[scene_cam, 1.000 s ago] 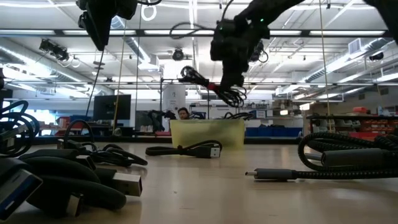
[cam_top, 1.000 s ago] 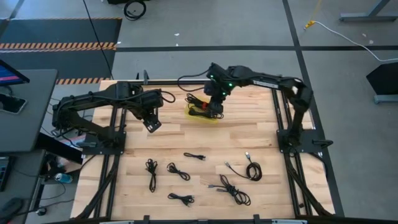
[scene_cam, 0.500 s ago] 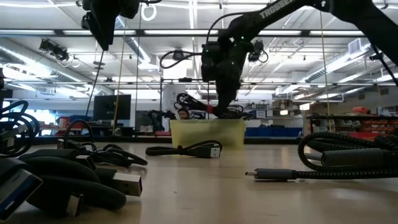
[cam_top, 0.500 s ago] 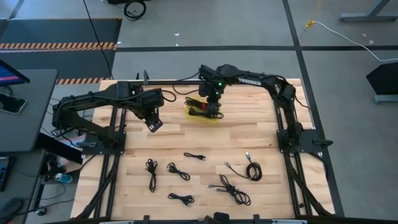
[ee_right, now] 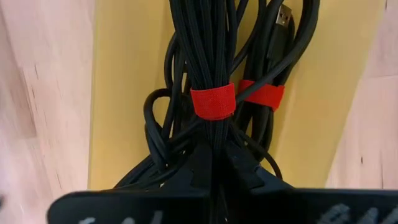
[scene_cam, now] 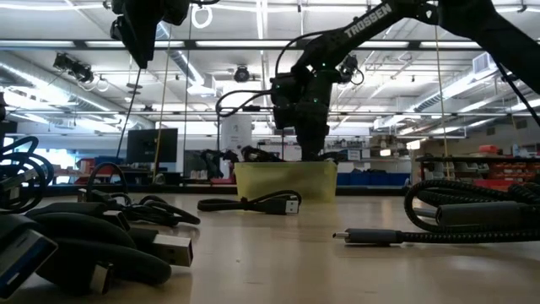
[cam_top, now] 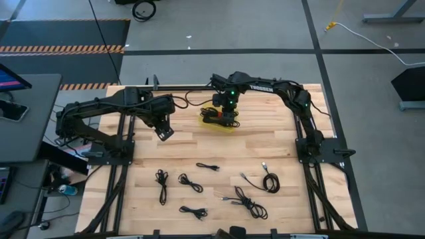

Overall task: Pick and place USB-C Cables
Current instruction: Put the black charger cable into the yellow bin

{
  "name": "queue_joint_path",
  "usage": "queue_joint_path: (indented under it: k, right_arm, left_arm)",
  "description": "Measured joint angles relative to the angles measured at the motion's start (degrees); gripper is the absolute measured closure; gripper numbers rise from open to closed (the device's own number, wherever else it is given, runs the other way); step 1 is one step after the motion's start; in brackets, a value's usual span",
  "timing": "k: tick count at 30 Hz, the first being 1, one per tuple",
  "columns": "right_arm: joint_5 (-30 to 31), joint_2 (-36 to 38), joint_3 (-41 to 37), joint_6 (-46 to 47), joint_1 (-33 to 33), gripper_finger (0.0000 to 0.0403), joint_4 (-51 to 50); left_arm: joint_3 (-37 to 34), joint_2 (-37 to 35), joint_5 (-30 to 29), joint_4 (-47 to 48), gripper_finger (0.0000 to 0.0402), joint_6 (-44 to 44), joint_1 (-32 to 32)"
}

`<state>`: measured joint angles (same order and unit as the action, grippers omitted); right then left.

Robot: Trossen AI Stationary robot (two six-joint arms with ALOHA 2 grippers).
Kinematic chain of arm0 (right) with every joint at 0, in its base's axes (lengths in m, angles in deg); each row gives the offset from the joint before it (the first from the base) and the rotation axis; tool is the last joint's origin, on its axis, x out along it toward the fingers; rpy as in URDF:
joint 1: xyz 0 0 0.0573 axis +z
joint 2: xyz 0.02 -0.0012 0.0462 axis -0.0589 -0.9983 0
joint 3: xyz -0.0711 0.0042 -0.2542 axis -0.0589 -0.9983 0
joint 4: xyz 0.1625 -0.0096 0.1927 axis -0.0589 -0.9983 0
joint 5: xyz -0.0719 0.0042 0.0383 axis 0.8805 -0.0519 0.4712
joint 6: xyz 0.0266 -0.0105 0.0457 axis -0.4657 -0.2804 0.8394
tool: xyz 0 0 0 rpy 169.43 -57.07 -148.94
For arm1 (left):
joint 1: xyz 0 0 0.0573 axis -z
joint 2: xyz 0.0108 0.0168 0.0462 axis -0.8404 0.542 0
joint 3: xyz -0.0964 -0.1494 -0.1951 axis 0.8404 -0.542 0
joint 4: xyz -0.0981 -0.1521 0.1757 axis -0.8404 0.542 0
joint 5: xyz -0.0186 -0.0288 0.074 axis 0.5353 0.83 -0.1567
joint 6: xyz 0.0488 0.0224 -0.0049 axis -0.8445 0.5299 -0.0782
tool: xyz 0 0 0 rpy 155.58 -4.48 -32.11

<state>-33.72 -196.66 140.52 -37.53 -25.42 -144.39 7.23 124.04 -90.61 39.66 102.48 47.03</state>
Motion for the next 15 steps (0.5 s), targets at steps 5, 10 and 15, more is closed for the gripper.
queue_joint_path:
  k: [5, 10, 15]
  right_arm:
    - [-0.1, 0.0, 0.0, 0.0, 0.0, 0.0376, 0.0]
    - [0.8, 0.2, 0.0, 0.2, 0.3, 0.0312, -0.5]
    - [2.9, 0.9, 3.4, 0.2, 0.7, 0.0284, -4.3]
  left_arm:
    - [0.0, 0.0, 0.0, 0.0, 0.0225, 0.0, 0.0]
    - [0.0, 0.0, 0.0, 0.0, 0.0225, 0.0, 0.0]
    - [0.0, 0.0, 0.0, 0.0, 0.0225, 0.0, 0.0]
